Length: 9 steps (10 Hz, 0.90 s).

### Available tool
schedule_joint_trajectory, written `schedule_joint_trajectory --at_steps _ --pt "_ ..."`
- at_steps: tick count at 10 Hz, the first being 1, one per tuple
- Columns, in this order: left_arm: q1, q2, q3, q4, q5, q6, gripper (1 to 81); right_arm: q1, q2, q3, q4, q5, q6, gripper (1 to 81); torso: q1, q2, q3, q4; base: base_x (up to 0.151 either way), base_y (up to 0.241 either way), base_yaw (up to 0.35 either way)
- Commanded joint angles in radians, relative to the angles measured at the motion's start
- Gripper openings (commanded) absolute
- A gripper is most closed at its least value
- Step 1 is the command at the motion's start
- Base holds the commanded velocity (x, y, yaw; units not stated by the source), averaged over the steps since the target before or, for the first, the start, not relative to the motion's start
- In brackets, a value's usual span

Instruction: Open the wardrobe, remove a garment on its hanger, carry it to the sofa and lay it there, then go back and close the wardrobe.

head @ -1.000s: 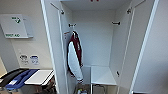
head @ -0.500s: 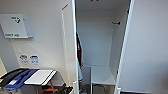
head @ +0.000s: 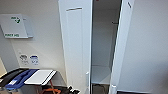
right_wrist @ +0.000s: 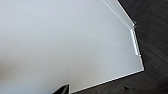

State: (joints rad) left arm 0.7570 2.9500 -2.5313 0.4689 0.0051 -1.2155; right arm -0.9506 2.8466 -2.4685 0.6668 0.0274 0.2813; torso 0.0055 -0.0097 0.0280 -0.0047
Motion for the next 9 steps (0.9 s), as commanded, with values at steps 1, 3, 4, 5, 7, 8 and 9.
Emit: schedule_joint_trajectory --at_steps 1,3,4,5,7,8,9 --pt "-0.101 0.023 0.012 0.067 0.030 0.008 81.1 0.192 0.022 -0.042 -0.024 -0.027 -0.002 81.1 0.000 0.000 0.000 0.000 0.000 0.000 0.000" --pt "0.003 0.040 0.014 0.164 0.020 0.008 81.1 0.236 0.041 -0.042 -0.042 -0.029 -0.001 81.1 0.000 0.000 0.000 0.000 0.000 0.000 0.000" --pt "0.044 0.040 0.017 0.189 0.016 0.008 81.1 0.250 0.055 -0.044 -0.046 -0.029 -0.001 81.1 0.000 0.000 0.000 0.000 0.000 0.000 0.000" --pt "0.083 0.035 0.049 0.230 0.015 0.010 81.1 0.258 0.070 -0.044 -0.046 -0.029 -0.008 81.1 0.000 0.000 0.000 0.000 0.000 0.000 0.000" --pt "0.163 0.031 0.100 0.315 0.015 0.010 81.1 0.262 0.081 -0.042 -0.050 -0.031 -0.016 81.1 0.000 0.000 0.000 0.000 0.000 0.000 0.000" --pt "0.195 0.028 0.104 0.345 0.015 0.010 81.1 0.255 0.085 -0.042 -0.064 -0.029 -0.016 81.1 0.000 0.000 0.000 0.000 0.000 0.000 0.000" --pt "0.218 0.028 0.104 0.370 0.015 0.010 81.1 0.243 0.088 -0.041 -0.076 -0.031 -0.016 81.1 0.000 0.000 0.000 0.000 0.000 0.000 0.000"
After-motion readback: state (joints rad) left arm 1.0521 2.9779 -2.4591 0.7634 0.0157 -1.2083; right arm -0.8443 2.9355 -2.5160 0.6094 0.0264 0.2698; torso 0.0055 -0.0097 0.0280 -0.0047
